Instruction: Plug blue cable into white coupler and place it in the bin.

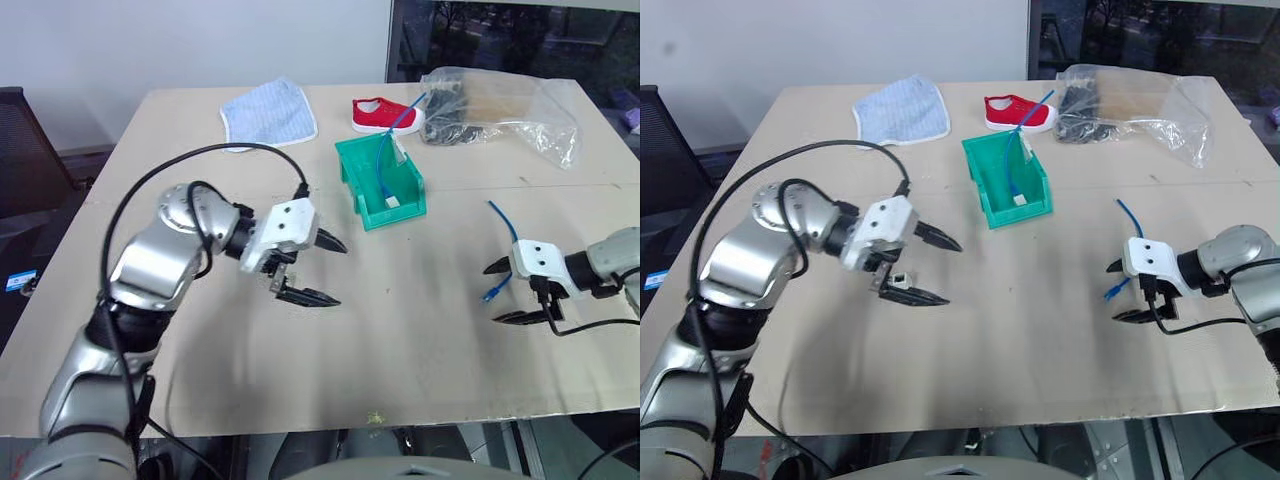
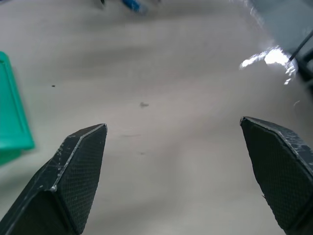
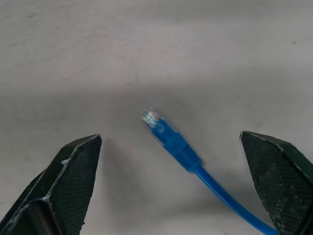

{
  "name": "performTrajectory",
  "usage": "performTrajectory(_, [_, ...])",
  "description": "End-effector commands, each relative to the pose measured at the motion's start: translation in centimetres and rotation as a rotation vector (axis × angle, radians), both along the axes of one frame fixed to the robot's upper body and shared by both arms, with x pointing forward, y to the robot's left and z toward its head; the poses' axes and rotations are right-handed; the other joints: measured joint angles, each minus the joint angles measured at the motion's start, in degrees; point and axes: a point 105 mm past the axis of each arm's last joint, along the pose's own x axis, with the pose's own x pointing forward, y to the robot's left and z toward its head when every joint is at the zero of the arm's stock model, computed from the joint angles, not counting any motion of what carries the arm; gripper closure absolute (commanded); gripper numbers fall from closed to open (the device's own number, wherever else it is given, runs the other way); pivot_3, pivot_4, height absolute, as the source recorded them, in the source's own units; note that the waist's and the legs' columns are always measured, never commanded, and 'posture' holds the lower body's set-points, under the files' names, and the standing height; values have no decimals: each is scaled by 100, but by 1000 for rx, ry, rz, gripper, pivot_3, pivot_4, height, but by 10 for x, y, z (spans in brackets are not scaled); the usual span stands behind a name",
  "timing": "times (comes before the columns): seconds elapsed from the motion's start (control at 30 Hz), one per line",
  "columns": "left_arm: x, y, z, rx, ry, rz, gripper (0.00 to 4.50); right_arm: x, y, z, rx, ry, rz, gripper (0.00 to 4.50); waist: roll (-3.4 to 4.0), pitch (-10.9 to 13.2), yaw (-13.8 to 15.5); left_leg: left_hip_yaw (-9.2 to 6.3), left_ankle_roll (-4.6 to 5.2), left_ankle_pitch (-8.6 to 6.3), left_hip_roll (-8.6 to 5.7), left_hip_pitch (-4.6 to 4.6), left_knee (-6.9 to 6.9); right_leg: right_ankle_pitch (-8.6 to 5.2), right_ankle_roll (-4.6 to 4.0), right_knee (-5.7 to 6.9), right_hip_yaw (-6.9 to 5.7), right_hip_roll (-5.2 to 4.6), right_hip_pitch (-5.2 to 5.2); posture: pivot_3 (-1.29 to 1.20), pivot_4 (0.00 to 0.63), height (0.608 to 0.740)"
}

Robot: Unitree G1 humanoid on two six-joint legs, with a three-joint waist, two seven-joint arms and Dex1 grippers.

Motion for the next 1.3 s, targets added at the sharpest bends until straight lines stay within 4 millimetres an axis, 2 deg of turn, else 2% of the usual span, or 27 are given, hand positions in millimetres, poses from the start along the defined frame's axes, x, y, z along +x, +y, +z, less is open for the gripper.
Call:
performTrajectory(0.03, [-10,8,12,-41,-24,78,23,5,0,-1,-7,12,11,0,0,0,0,2,0,0,0,4,-1,1,-2,1,3,0,2,0,150,740])
performTrajectory(0.1, [-16,10,13,-64,-2,108,23,6,-1,-3,-23,8,26,0,0,0,12,2,0,0,2,6,-1,4,-5,4,2,1,2,0,150,740])
performTrajectory(0.17, [-21,11,13,-79,13,122,0,10,-2,-3,-27,-6,32,546,0,0,26,4,-1,0,4,6,0,9,-9,3,2,2,3,0,150,740])
performTrajectory(0.2, [-25,11,12,-84,22,127,0,12,-2,-3,-25,-16,33,898,0,-1,32,5,-1,0,4,7,0,12,-9,4,3,2,3,0,150,740])
performTrajectory(0.4, [-29,10,15,-119,37,161,0,15,4,-5,-13,-16,70,3750,0,-1,84,7,-2,0,10,10,-1,17,-13,3,4,6,3,0,150,740])
performTrajectory(0.43, [-29,11,15,-121,38,163,0,14,7,-6,-7,-8,81,4377,0,-1,81,7,-2,0,10,10,0,18,-14,2,5,6,4,0,150,740])
performTrajectory(0.47, [-29,11,15,-121,39,165,0,13,9,-7,-3,-3,87,4450,-2,-2,79,9,-3,0,10,11,0,19,-15,2,7,6,4,0,150,740])
performTrajectory(0.6, [-27,14,12,-105,44,185,0,11,40,-5,123,-2,118,4450,-6,-4,50,11,-4,0,18,16,-4,21,-19,2,10,14,3,0,150,740])
performTrajectory(0.87, [-12,27,1,-1,19,209,0,37,110,-1,289,-45,36,4450,-4,-3,41,13,-14,6,29,18,-14,29,-33,1,15,29,-2,0,150,740])
performTrajectory(0.97, [-5,26,-1,29,-1,194,0,43,128,0,317,-70,32,4450,-3,-2,70,12,-15,6,29,17,-15,30,-34,2,13,32,-6,0,150,740])
performTrajectory(1.07, [7,22,-2,36,-32,184,0,44,130,-1,317,-78,25,3422,-3,-2,140,9,-18,8,29,11,-14,30,-34,-1,7,35,-13,0,150,740])
performTrajectory(1.2, [17,4,-9,54,-41,110,0,46,114,16,415,-124,-94,1389,-4,-2,170,13,-17,8,23,4,-11,30,-34,-8,12,46,-14,0,150,740])
performTrajectory(1.23, [19,-2,-10,61,-45,88,0,45,109,23,454,-138,-135,1011,-4,-2,193,13,-17,8,23,3,-11,30,-33,-7,13,45,-14,0,150,740])
performTrajectory(1.3, [27,-13,-15,82,-70,61,0,36,96,35,561,-171,-215,57,-4,-2,234,9,-17,8,23,-2,-12,30,-33,-6,12,45,-14,0,150,740])
